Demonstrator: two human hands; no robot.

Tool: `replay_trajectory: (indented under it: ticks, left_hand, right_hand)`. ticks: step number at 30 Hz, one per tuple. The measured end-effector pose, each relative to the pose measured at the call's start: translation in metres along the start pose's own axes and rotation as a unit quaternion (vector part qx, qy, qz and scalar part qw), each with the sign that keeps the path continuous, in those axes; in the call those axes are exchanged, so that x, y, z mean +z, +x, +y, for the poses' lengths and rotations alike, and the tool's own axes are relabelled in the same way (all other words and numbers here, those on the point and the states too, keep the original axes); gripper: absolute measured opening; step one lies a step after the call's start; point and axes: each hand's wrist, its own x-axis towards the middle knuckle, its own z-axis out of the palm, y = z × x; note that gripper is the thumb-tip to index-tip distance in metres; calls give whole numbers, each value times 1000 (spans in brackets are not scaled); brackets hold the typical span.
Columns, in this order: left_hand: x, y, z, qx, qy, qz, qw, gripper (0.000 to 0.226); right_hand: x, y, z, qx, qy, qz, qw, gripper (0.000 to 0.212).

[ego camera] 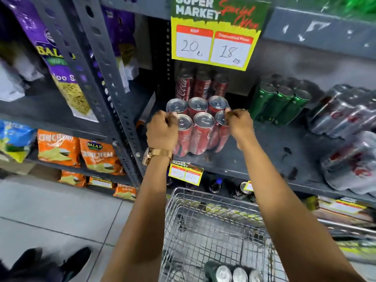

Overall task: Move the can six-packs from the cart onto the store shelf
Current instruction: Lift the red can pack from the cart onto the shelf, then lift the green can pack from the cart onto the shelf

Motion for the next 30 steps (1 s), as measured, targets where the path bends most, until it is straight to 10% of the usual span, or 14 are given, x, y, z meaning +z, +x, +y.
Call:
replay_trajectory:
  ticks: [6, 16, 22, 30]
  left_hand:
    - [21, -59, -23, 73, -113, 8, 991, 53]
    - [74, -172, -109, 291, 35, -74, 953, 62]
    - [104, -263, -188, 4, 72, -300, 951, 45]
    - [148, -309, -234, -311, 192, -489, 792, 57]
  right_hand:
    - [-4, -50, 26, -62, 12, 8, 998, 33]
    - [-18, -181, 153, -89, 3, 31, 996, 38]
    - [-51, -254, 281, 169, -33, 21, 985, 33]
    - [-78, -280, 386, 438, -107, -70, 890, 55]
